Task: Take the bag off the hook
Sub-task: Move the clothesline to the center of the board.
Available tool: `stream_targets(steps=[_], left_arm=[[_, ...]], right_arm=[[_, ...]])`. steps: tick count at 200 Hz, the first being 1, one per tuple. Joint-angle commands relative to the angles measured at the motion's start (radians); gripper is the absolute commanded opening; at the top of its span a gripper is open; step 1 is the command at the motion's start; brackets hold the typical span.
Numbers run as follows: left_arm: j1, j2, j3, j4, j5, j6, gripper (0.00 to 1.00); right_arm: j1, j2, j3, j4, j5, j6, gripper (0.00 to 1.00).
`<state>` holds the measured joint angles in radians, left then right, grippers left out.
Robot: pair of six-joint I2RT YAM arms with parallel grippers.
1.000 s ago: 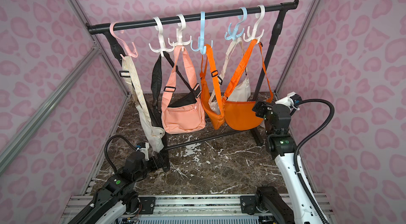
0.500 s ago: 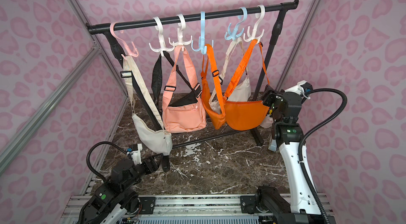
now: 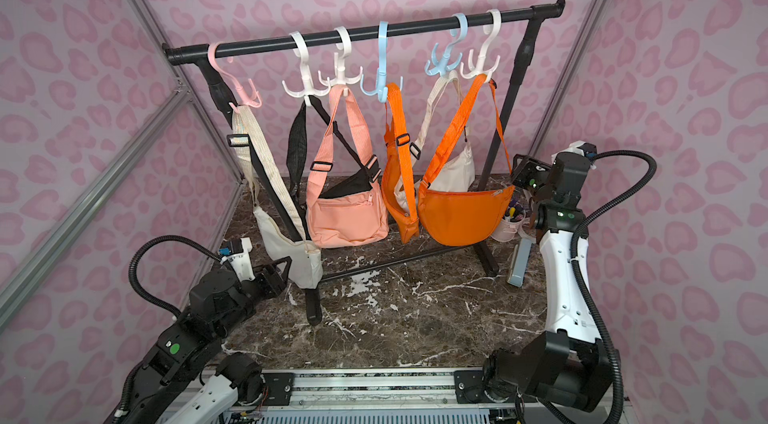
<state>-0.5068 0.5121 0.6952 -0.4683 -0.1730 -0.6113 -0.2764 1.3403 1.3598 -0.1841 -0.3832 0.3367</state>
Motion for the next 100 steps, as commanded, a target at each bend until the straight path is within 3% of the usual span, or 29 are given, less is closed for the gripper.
stream_targets(steps=[1, 45, 100], left_arm=[[-0.001, 0.038, 0.047, 0.064, -0.036, 0.073, 0.52], [0.003, 0.078, 0.082, 0.141, -0.053, 0.118, 0.52], [0.03, 0.143, 0.116, 0.241, 0.017, 0.156, 0.52]], right_arm=[[-0.014, 0.029, 0.044, -0.019, -0.046, -0.047, 0.46], [-0.086, 0.134, 0.117, 0.004, -0.158, -0.014, 0.42], [-0.077, 0.22, 0.177, 0.089, -0.398, -0.019, 0.42]])
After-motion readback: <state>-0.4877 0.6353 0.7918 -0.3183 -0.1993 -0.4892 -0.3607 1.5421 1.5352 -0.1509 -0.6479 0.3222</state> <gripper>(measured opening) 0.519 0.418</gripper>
